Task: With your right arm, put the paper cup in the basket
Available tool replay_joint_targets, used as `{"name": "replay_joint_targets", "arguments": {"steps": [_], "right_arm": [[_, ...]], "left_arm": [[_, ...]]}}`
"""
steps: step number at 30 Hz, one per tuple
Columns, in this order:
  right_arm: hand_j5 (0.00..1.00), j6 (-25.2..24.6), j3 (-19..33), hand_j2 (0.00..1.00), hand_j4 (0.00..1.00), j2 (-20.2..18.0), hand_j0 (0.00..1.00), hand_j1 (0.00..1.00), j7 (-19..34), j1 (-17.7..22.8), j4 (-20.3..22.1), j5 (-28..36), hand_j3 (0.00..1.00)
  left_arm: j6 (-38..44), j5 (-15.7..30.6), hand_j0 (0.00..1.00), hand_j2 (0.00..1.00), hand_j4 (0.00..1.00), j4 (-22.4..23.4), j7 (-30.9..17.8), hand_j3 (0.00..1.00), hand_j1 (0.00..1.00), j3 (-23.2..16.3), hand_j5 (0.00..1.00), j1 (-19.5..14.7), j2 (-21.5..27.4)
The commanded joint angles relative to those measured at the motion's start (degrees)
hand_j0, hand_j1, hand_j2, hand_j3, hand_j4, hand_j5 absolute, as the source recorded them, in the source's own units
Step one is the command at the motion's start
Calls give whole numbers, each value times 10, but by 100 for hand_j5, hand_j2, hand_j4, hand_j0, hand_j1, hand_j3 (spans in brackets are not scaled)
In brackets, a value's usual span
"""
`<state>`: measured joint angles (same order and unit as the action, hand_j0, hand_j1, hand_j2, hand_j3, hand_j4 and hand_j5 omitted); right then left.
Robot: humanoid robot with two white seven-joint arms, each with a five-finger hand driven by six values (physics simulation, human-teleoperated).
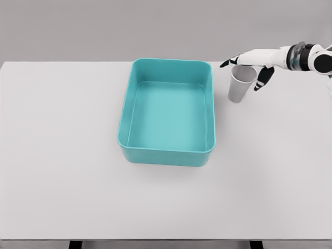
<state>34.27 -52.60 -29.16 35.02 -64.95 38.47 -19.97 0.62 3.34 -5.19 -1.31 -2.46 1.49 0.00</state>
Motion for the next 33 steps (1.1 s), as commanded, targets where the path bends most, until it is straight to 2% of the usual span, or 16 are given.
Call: {"name": "replay_joint_targets", "arguments": {"steps": [1,6,8,23,33], "right_arm": [[100,-1,0,100,100,2,100,100,0,0,-2,3,100],[100,-2,0,100,100,1,100,100,0,0,-2,-2,100],[97,-2,0,97,97,2,97,97,0,1,-2,-17,97],[79,-2,0,79,79,1,79,79,0,-1,2,-18,79],[75,3,0,75,75,-2,75,75,0,-13,8,-18,75]], "left_arm": [[0,0,100,100,100,0,0,100,100,0,100,0,0],[0,0,100,100,100,0,0,100,100,0,100,0,0],[0,0,100,100,100,0,0,100,100,0,100,0,0],[0,0,100,100,100,0,0,100,100,0,100,0,0],[0,0,100,100,100,0,0,100,100,0,100,0,0]]}}
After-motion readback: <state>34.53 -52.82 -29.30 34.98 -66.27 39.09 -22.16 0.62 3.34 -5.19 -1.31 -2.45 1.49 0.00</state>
